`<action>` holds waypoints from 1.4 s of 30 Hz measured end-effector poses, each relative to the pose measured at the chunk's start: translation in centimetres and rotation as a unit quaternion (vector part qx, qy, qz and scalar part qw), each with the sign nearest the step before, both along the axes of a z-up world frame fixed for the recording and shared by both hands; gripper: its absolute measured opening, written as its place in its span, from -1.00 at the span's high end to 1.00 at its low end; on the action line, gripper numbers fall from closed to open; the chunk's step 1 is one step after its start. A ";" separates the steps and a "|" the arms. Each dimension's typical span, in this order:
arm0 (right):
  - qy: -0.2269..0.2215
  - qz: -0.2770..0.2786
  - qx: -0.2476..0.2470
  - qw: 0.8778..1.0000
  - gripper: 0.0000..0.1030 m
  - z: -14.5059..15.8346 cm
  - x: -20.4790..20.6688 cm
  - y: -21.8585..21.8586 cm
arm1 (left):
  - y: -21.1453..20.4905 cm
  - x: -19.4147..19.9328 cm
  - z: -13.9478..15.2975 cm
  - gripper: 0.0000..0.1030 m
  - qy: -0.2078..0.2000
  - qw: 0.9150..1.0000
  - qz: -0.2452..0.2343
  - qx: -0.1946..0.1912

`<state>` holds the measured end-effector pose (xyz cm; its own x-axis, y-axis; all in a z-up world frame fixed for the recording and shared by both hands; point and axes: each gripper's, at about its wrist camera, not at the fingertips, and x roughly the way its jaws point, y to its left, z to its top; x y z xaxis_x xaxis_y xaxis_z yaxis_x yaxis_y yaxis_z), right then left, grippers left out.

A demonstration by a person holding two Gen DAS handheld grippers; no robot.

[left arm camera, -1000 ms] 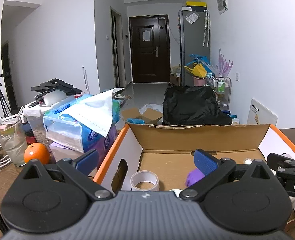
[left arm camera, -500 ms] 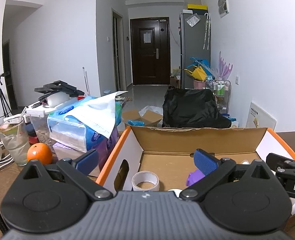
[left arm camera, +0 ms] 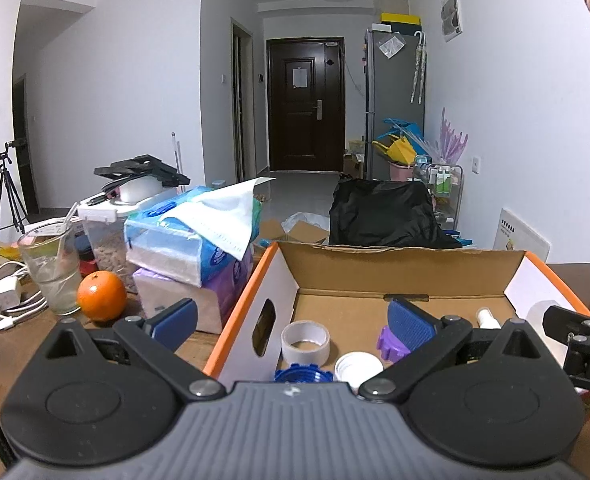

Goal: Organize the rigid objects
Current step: 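Withdraw both tools from the box back over the table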

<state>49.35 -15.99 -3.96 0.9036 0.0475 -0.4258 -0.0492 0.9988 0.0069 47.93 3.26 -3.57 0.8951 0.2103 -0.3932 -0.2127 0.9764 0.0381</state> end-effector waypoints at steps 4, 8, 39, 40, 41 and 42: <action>-0.002 0.001 0.003 1.000 -1.00 0.1 -1.4 0.0 | 0.2 -1.5 0.2 -1.00 -0.004 1.000 0.003 0.000; -0.002 0.003 0.006 1.000 -1.00 0.1 -2.8 0.2 | 0.4 -2.8 0.3 -1.00 -0.005 1.000 0.003 -0.003; 0.041 0.023 -0.009 0.999 -1.00 -2.2 -12.0 3.4 | 3.4 -12.9 -0.8 -1.00 0.022 0.999 0.019 -0.017; 0.044 0.024 -0.011 0.999 -1.00 -2.4 -12.2 3.5 | 3.6 -13.2 -0.8 -1.00 0.024 0.999 0.020 -0.017; 0.048 0.026 -0.012 0.998 -1.00 -2.6 -12.5 3.7 | 3.7 -13.4 -1.0 -1.00 0.026 0.999 0.020 -0.017; 0.051 0.028 -0.015 0.998 -1.00 -2.7 -12.7 3.9 | 3.8 -13.6 -1.1 -1.00 0.029 0.999 0.020 -0.018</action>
